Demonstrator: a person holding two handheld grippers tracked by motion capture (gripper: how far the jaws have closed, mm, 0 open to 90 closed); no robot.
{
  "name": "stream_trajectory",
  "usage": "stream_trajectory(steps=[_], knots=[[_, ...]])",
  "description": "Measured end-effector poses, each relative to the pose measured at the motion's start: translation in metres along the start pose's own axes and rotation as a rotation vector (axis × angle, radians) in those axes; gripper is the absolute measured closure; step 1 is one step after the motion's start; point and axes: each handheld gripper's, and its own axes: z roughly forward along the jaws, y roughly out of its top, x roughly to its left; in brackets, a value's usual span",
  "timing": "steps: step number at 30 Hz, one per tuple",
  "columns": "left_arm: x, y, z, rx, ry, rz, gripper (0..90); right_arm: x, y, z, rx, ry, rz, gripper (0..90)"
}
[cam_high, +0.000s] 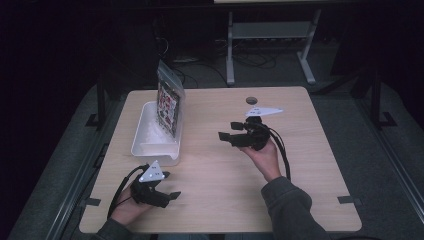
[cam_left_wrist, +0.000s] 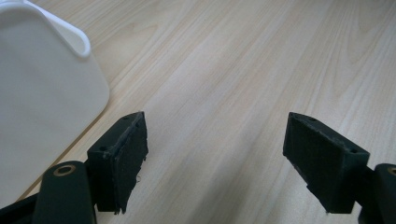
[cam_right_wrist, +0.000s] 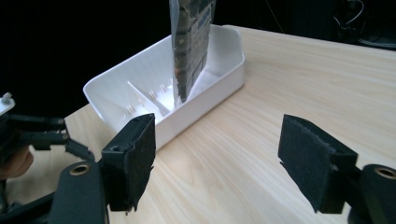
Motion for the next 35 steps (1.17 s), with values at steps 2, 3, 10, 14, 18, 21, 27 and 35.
stream_trajectory(steps=[2, 3, 10, 14, 18, 21, 27, 35], knots=[[-0.001, 0.001, 0.002, 0.003, -0.002, 0.004, 21.1, -0.004, -0.007, -0.011, 0.0, -0.006, 0.007, 25.9], [-0.001, 0.001, 0.002, 0.003, -0.002, 0.004, 21.1, -0.004, -0.009, -0.014, -0.004, -0.01, 0.01, 25.8], [-0.002, 0.002, 0.003, 0.006, -0.005, 0.008, 20.8, -0.008, -0.023, -0.034, 0.01, -0.015, 0.019, 25.5], [-0.002, 0.002, 0.003, 0.008, -0.004, 0.009, 20.6, -0.009, -0.029, -0.041, 0.017, -0.018, 0.02, 24.9], [-0.003, 0.002, 0.003, 0.007, -0.004, 0.011, 20.5, -0.01, -0.038, -0.052, 0.026, -0.023, 0.026, 24.9], [-0.003, 0.002, 0.004, 0.008, -0.004, 0.014, 20.5, -0.011, -0.045, -0.059, 0.026, -0.03, 0.029, 24.9], [-0.004, 0.003, 0.004, 0.006, -0.003, 0.016, 20.4, -0.01, -0.054, -0.071, 0.027, -0.045, 0.027, 24.7], [-0.004, 0.003, 0.003, 0.0, 0.001, 0.018, 20.4, -0.011, -0.078, -0.082, 0.032, -0.084, 0.034, 24.0]])
